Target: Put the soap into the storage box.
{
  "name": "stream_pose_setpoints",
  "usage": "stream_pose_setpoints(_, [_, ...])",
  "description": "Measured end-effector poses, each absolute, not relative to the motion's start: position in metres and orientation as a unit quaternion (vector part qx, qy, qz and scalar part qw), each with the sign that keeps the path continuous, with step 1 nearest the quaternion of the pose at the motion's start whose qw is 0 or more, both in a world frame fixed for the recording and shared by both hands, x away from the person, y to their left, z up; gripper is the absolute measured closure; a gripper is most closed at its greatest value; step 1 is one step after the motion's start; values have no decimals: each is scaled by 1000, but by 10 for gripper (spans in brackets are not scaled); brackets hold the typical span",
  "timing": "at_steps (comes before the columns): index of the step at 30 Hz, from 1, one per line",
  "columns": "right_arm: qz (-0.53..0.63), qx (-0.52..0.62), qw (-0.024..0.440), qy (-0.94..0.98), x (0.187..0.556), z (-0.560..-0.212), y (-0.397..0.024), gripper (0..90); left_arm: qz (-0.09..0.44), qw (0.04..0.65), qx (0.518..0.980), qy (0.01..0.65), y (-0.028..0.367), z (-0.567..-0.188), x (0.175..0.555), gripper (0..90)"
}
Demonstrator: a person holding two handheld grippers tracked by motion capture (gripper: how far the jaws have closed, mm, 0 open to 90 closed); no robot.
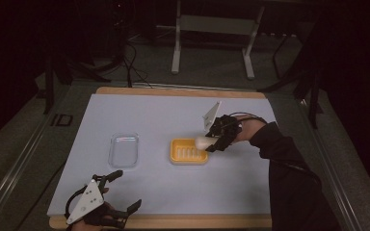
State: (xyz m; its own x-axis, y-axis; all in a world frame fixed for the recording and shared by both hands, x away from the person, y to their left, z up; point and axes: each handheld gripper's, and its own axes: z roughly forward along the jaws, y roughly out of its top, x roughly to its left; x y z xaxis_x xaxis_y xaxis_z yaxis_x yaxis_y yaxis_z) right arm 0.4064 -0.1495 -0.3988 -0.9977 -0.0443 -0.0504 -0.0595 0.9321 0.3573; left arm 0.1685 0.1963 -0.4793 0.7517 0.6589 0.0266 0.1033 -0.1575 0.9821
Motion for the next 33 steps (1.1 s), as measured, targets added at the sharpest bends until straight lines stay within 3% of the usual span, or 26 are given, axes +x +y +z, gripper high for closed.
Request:
stream_pose_setpoints(19, [251,-58,30,966,411,-400,-124,497,233,594,725,259,196,-479,168,2])
stream_pose_setpoints(33, [258,-69,26,963,421,-432,-115,497,232,595,724,259,197,-479,168,2])
